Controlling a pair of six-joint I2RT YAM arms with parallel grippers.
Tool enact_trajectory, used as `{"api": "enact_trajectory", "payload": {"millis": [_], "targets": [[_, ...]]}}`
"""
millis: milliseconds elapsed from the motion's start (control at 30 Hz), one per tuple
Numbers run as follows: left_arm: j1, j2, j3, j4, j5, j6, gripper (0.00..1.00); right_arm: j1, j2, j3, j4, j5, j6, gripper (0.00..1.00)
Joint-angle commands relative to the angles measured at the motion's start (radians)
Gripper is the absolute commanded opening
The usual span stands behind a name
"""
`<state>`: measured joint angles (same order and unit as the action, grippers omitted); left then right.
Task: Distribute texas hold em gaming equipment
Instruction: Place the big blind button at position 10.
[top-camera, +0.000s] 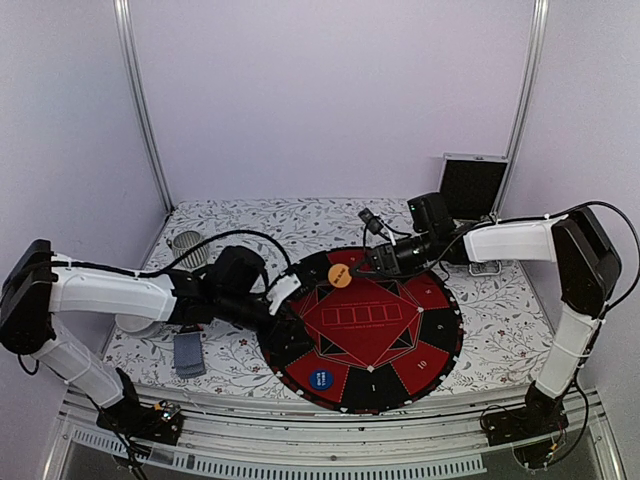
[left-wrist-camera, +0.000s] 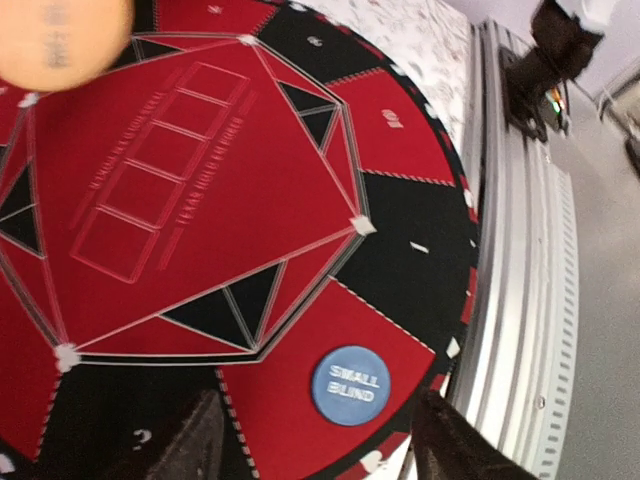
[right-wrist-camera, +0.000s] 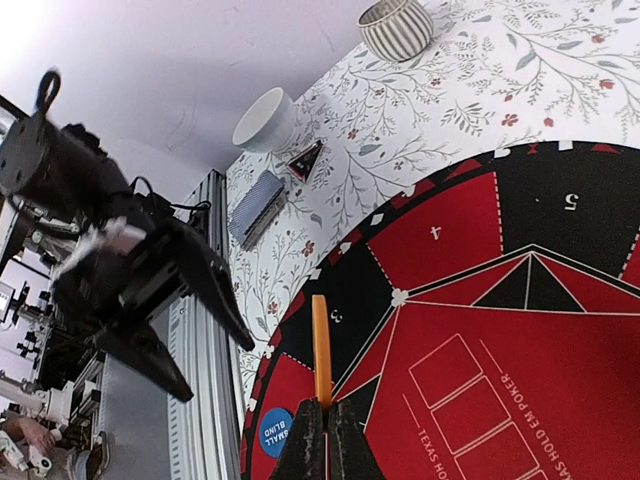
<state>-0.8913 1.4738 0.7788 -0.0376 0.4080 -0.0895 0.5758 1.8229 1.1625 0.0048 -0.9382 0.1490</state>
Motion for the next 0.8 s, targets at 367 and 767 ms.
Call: {"api": "enact_trajectory", "payload": {"millis": [367,767], "targets": [[-0.268,0.433,0.302,-0.312,-0.338,0.277,0.75,-0.020,-0.205,-0.138,-0.051,0.108,-0.007,0.02],[-0.267,0.395,0.272,-0.403,-0.264,0.257,0.66,-0.023,-0.228,-0.158,-0.051,0.110,-0.030,0.02]]}}
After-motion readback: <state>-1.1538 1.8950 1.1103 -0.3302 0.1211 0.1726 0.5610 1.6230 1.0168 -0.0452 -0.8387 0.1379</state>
